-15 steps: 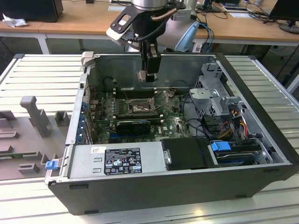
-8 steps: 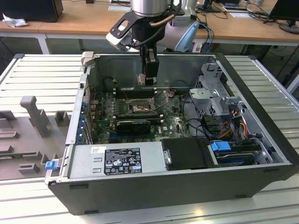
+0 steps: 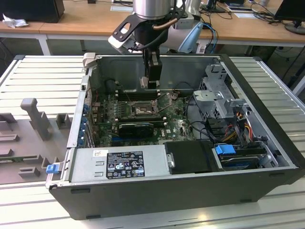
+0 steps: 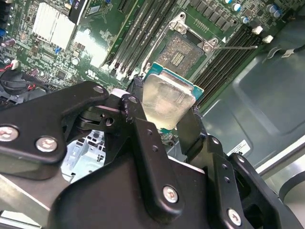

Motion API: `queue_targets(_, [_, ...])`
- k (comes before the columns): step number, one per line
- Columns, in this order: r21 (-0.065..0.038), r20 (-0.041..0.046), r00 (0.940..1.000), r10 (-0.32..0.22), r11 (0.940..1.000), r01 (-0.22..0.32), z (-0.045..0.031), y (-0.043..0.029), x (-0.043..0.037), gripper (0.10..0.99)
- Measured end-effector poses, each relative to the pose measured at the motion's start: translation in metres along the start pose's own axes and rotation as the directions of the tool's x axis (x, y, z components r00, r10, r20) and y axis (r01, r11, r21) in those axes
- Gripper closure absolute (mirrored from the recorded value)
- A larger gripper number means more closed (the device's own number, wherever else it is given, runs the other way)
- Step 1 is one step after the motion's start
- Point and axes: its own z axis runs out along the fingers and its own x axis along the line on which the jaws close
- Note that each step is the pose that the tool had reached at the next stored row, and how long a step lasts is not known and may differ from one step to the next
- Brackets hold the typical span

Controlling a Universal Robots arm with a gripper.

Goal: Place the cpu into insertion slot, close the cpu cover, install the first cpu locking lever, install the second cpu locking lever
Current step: 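Place the cpu into insertion slot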

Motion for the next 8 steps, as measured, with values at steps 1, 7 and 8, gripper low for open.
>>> queue_targets(1, [0.0,-0.0001,1.0,0.0,1.0,0.0,0.0006,0.0,0.0,0.557])
queue_targets(7, [0.0,0.0001,1.0,0.0,1.0,0.0,0.0056,-0.0003,-0.0001,0.557])
queue_targets(8, [0.0,0.0,1.0,0.0,1.0,0.0,0.0072,-0.0004,-0.0002,0.557])
